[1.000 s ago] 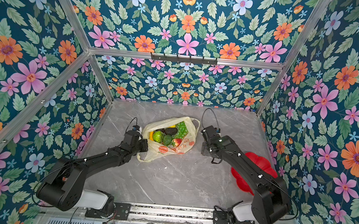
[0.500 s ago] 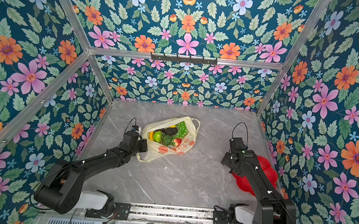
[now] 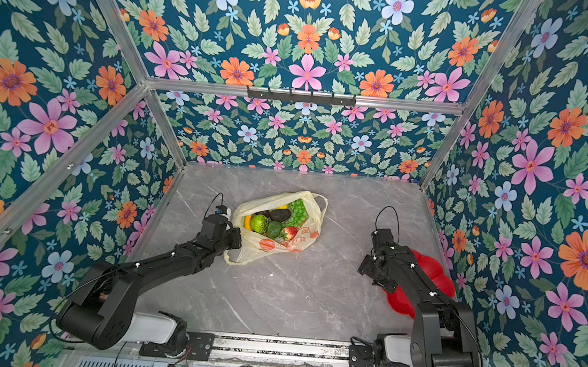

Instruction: Take the fake fruits out of the plastic bag

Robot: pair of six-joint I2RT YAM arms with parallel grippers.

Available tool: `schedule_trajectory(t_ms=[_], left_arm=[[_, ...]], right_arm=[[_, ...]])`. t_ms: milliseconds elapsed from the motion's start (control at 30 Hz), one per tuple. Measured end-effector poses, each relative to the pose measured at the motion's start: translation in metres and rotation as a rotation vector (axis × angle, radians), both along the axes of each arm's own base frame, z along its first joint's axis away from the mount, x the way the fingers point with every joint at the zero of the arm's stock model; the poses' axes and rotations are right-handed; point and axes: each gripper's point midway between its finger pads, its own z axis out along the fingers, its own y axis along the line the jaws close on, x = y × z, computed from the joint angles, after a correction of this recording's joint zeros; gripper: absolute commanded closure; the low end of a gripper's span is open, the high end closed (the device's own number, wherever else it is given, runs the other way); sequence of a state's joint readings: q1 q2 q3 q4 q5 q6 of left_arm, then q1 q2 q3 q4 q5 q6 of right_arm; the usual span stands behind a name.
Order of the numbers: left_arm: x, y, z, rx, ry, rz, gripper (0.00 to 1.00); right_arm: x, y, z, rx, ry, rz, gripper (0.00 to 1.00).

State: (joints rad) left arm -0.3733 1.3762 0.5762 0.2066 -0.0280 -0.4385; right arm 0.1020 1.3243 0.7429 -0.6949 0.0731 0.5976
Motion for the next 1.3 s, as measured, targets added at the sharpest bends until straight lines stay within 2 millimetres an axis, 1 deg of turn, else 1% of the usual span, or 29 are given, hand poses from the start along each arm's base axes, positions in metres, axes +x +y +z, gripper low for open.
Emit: schedule_trajectory(t_ms=[100, 300, 433, 667, 933, 1100, 1167, 1300], left_arm=[[0.0, 0.0, 0.0, 0.001, 0.001, 0.0, 0.97], [0.0, 0.001, 0.0, 0.003, 0.0, 0.003, 0.97], [0.001, 0.002, 0.0, 0.008, -0.002, 0.008, 0.97], [0.001, 0.004, -0.004, 0.019, 0.006, 0.015, 0.97], [0.001, 0.004, -0.003, 0.023, 0.003, 0.018, 0.97], [0.002, 0.004, -0.003, 0.022, 0.003, 0.018, 0.97], [0.002, 0.004, -0.003, 0.022, 0.003, 0.018, 0.97], [0.002, 0.004, -0.003, 0.022, 0.004, 0.018, 0.97]], right_arm=[[-0.002, 0.007, -0.001, 0.002, 0.0, 0.028, 0.14], [-0.005, 0.03, -0.002, 0.013, 0.007, 0.116, 0.14], [-0.011, 0.05, 0.001, 0.022, 0.015, 0.184, 0.14], [-0.025, 0.105, 0.009, 0.041, 0.023, 0.337, 0.14], [-0.039, 0.174, 0.003, 0.058, 0.067, 0.476, 0.14], [-0.039, 0.213, 0.012, 0.082, 0.052, 0.537, 0.14], [-0.038, 0.219, 0.017, 0.092, 0.038, 0.541, 0.14], [-0.037, 0.216, 0.026, 0.086, 0.019, 0.537, 0.11]])
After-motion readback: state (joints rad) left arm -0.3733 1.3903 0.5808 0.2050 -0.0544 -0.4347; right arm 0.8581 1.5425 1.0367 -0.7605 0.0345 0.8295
